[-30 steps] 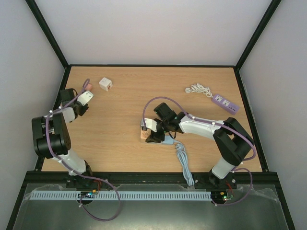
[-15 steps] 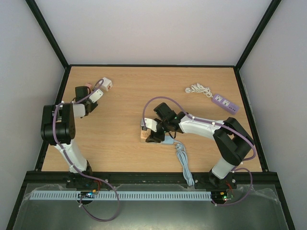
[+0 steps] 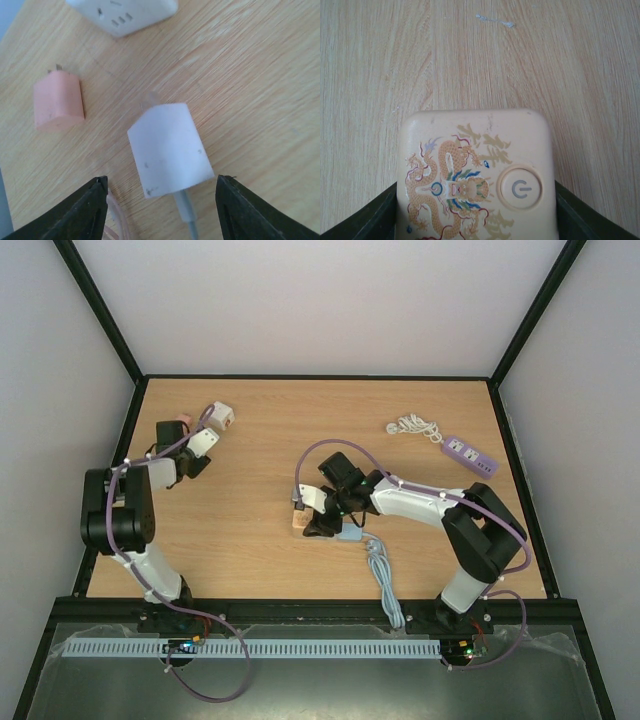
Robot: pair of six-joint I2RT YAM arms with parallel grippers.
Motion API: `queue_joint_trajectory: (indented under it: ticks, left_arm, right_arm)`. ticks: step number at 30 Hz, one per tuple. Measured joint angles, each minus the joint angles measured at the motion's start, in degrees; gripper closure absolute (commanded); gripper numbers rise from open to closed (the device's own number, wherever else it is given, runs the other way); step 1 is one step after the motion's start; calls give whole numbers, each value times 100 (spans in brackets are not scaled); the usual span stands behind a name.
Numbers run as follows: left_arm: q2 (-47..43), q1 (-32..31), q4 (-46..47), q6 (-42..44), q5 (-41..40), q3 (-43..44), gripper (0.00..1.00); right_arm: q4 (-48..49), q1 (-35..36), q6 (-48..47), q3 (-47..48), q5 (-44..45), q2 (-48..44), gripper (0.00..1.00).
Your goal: Pull the plug off the socket
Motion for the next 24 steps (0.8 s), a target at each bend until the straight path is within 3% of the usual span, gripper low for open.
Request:
queue_joint_trajectory:
  ticks: [12,16,24]
  left_arm:
    - [-1281,365,-1547,-94,2109,168,22]
    - [-1685,485,-2358,212,2951,186,20]
    - [-2498,22,-3519,990,4006,-186,17]
  right_arm:
    - [-280,0,17,264,-9,155,79]
    - [-442,0,22,435,-20,264,73]
    - [-533,2,63,632,-31,404,26]
